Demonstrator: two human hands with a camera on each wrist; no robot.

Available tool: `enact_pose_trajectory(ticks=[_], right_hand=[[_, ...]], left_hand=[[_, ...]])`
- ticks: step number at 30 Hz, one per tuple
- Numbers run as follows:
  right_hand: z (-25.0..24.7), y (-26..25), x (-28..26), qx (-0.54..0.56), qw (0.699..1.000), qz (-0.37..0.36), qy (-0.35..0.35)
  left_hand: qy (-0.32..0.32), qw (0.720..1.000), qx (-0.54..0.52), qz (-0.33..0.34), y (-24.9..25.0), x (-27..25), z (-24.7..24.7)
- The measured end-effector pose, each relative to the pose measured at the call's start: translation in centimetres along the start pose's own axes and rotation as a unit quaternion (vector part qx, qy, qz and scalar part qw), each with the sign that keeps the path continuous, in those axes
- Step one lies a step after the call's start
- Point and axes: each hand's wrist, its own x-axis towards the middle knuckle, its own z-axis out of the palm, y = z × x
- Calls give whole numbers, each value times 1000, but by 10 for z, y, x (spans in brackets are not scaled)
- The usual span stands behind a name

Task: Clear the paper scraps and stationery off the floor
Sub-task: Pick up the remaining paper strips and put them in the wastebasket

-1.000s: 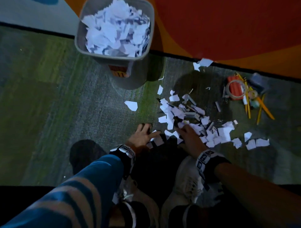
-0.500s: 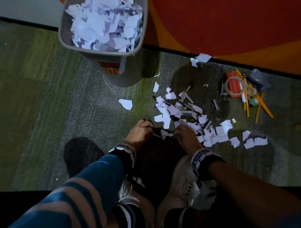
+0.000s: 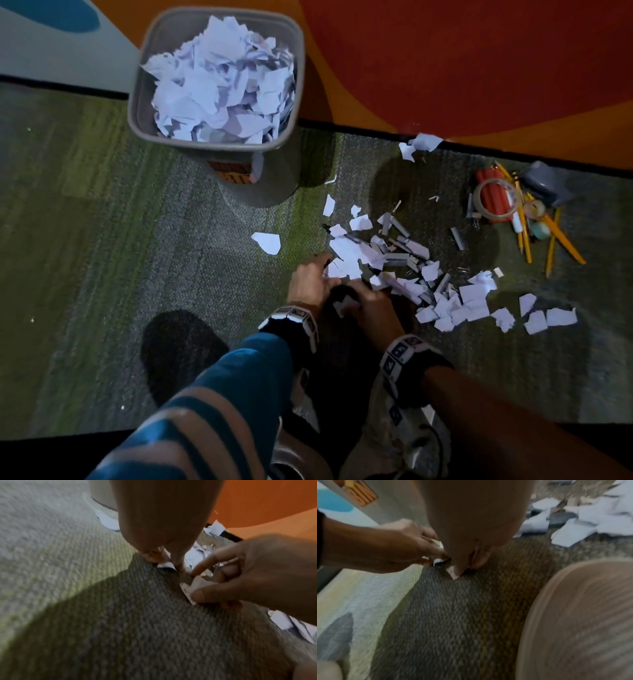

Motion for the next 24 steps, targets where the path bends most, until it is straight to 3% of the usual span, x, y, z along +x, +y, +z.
enact_pose_trajectory(ticks=[3,7,13,16,20,22,24], right_hand=[[8,7,3,-60,998,-15,8],[17,12,-2,-79,995,-65,10],[18,12,7,-43,999,-21,2],[10,7,11,-23,997,-12,79],[-24,0,34,33,977,7,209],[-45,-5,50,-10,974,47,221],[-56,-4,64,-22,977,93,189]], left_hand=[[25,999,14,38,-3,-2,5],[58,998,-18,33,-9,-4,11],[48,998,-20,27,-9,0,12],[54,996,-47,51,-4,3,8],[70,993,-89,32,5,14,-2],[56,996,-76,10,10,23,-6],[39,998,-54,-15,16,30,-9]])
